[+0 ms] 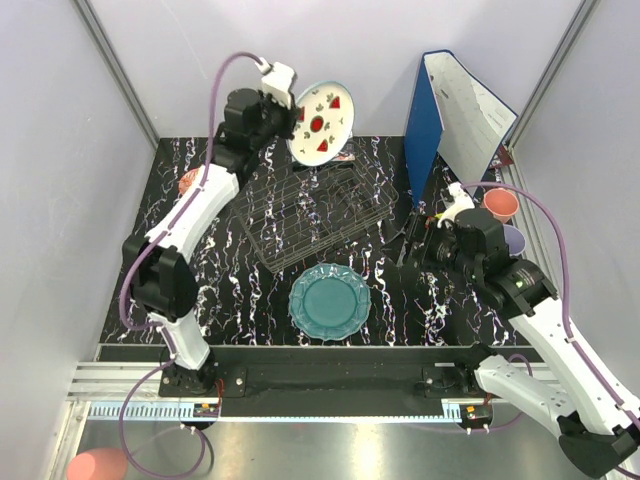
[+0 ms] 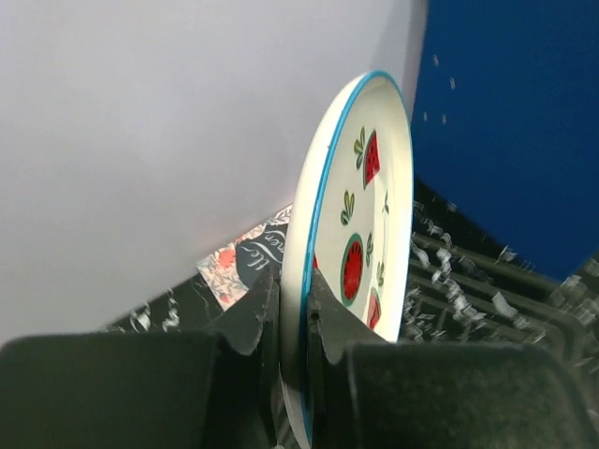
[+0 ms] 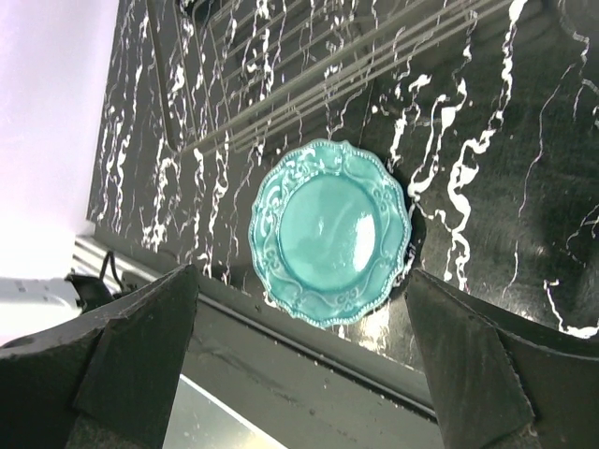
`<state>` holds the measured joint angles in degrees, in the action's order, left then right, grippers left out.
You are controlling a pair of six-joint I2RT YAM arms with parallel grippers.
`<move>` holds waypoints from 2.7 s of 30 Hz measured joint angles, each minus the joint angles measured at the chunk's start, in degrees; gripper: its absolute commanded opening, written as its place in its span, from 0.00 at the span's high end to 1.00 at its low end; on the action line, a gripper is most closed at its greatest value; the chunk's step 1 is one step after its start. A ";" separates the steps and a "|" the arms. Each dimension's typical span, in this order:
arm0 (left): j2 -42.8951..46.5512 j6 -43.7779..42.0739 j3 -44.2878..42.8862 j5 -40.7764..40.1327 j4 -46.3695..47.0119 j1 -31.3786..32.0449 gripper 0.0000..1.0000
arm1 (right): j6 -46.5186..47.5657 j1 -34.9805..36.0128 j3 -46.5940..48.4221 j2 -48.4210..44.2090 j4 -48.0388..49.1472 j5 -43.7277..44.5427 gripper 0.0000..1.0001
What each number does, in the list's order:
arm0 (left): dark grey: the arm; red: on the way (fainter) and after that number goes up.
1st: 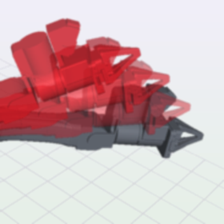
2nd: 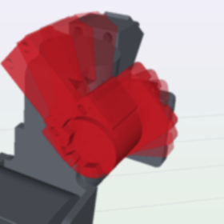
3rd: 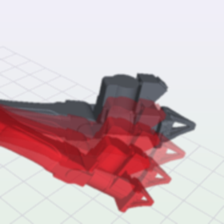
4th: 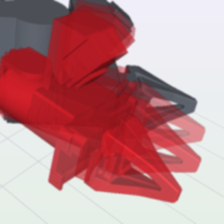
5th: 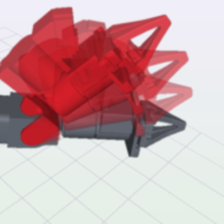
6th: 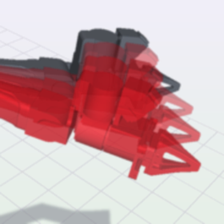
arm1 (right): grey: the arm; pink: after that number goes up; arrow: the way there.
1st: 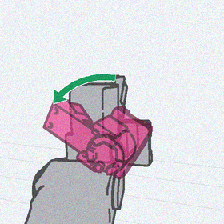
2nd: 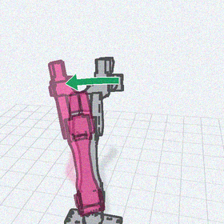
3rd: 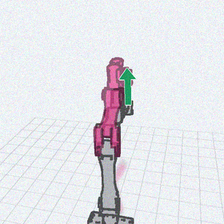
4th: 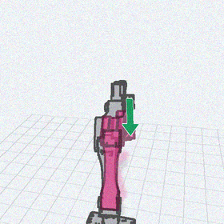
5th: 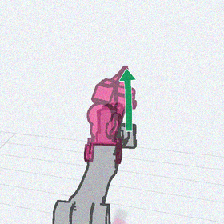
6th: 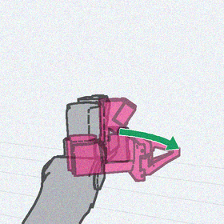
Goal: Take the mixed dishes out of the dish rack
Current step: Pick up the plate from the dish rack.
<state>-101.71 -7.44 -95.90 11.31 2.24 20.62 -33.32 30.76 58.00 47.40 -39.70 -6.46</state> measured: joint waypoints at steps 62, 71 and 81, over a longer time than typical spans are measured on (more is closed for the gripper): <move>42.42 68.35 37.44 6.34 -11.76 1.27 0.98 | -14.03 -1.70 11.78 20.74 22.27 -4.79 1.00; 41.57 66.51 37.07 7.96 -9.05 2.54 0.01 | -10.12 -0.85 10.86 17.22 19.58 -6.75 1.00; 40.35 63.91 32.44 4.81 -13.49 -2.29 0.01 | -3.85 0.04 10.86 10.56 6.86 -12.68 1.00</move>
<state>-61.36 56.47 -63.46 16.12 -11.25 18.33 -37.17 30.81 68.86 57.95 -32.84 -19.14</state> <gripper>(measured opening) 0.984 0.059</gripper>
